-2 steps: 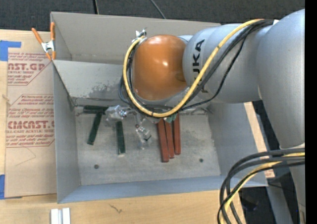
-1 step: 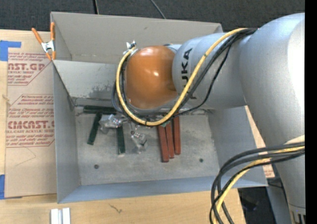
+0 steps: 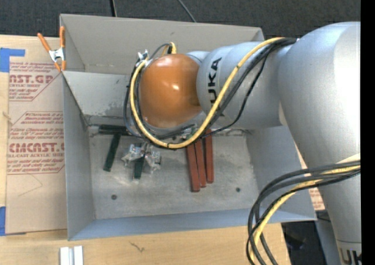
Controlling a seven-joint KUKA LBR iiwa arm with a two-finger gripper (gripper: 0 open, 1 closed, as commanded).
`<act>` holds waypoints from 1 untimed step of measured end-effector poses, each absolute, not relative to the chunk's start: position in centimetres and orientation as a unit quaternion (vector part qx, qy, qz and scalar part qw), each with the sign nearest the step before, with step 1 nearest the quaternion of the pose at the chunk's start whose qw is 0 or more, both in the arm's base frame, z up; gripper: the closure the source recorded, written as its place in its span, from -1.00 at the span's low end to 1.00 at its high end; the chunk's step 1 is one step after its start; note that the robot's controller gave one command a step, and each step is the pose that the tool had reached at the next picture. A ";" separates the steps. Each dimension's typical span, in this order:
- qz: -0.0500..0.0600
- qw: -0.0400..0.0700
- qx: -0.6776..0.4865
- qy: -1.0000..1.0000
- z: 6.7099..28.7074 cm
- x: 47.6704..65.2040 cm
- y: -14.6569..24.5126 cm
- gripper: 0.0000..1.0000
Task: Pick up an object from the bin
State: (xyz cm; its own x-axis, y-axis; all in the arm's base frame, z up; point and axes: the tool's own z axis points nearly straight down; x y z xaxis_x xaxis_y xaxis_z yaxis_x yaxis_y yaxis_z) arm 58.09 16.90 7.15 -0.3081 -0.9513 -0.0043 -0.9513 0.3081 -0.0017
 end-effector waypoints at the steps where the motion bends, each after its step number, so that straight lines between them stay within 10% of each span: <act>1: 0.001 0.002 -0.588 0.809 7.2 58.1 16.9 1.00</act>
Offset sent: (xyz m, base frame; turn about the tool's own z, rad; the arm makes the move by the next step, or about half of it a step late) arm -0.0001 0.0000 0.0622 0.0000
